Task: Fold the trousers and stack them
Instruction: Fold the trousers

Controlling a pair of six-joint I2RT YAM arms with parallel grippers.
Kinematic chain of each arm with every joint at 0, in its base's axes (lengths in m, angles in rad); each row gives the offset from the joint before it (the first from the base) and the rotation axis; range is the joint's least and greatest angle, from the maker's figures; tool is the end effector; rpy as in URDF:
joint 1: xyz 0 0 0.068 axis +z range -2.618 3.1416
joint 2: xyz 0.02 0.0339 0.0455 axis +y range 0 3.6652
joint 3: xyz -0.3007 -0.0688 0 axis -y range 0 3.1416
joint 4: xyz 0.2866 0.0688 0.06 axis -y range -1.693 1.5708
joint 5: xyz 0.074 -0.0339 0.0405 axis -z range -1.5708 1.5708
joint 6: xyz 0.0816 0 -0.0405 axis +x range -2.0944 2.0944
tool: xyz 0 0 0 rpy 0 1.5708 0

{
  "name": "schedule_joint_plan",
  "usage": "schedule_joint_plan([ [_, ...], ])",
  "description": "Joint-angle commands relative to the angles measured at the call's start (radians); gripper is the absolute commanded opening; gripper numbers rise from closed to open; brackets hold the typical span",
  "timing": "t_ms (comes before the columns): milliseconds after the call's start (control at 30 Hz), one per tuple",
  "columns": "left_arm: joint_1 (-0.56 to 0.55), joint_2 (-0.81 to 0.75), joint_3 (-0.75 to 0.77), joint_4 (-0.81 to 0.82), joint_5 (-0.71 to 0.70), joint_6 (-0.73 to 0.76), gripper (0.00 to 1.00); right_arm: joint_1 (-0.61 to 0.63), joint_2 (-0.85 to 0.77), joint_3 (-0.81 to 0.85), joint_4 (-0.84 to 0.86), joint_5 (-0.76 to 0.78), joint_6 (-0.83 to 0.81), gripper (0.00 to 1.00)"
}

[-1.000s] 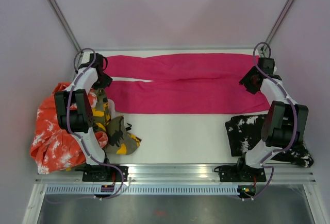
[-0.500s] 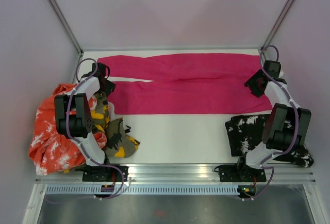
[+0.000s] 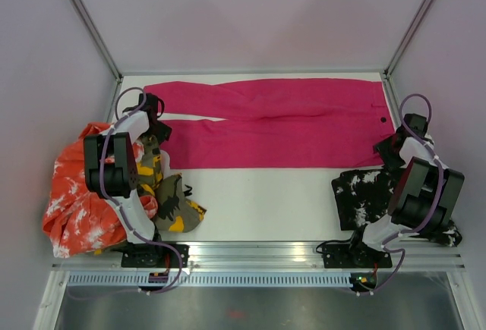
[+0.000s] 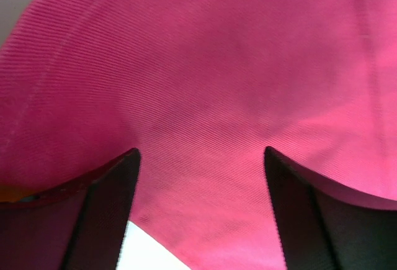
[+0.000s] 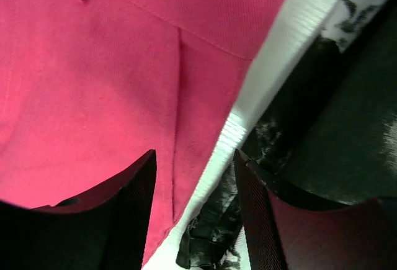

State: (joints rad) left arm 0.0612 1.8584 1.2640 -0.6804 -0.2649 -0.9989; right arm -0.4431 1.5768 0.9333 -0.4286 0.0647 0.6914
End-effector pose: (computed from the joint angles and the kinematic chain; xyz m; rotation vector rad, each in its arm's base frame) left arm 0.4188 0.0471 0.1449 -1.4407 2.3504 0.1419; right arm 0.3243 -0.1597 0.1537 1.4363 2.2140 -0.0015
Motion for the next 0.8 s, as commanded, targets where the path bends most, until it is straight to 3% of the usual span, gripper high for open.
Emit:
schedule_joint_plan([
  [0,0.005,0.042,-0.029,-0.13,-0.074,0.089,0.82,-0.012,-0.037,-0.016,0.008,0.038,0.03,0.6],
  [33,0.005,0.048,-0.035,-0.114,-0.073,0.106,0.76,-0.013,-0.032,-0.027,0.01,0.047,0.028,0.62],
  [67,0.005,0.054,-0.041,-0.087,-0.068,0.12,0.63,-0.013,-0.026,-0.034,0.014,0.055,0.028,0.66],
  [100,0.005,0.067,-0.057,-0.074,-0.063,0.131,0.6,-0.014,-0.02,-0.043,0.022,0.057,0.023,0.66],
  [133,0.005,0.071,-0.063,-0.055,-0.038,0.143,0.5,-0.016,-0.018,-0.06,0.046,0.055,0.023,0.68],
  [200,0.003,0.094,-0.081,-0.009,-0.016,0.172,0.44,-0.016,-0.008,-0.074,0.07,0.043,0.028,0.68],
  [233,0.0,0.099,-0.075,-0.008,-0.025,0.178,0.29,-0.016,-0.005,-0.076,0.071,0.038,0.028,0.69],
  [333,-0.006,0.105,-0.061,0.005,-0.037,0.215,0.02,-0.016,0.028,-0.077,0.085,0.047,0.013,0.69],
  [400,-0.004,0.11,-0.046,0.008,-0.042,0.236,0.02,-0.016,0.046,-0.07,0.09,0.063,0.007,0.66],
  [500,-0.004,0.098,-0.032,0.021,-0.048,0.261,0.02,-0.016,0.066,-0.054,0.106,0.063,-0.01,0.45],
  [667,-0.004,0.029,0.02,0.035,-0.057,0.325,0.02,-0.016,0.054,0.001,0.113,0.043,-0.018,0.02],
  [767,-0.006,-0.008,0.064,0.033,-0.057,0.354,0.02,-0.016,0.019,0.032,0.114,0.02,-0.013,0.0],
])
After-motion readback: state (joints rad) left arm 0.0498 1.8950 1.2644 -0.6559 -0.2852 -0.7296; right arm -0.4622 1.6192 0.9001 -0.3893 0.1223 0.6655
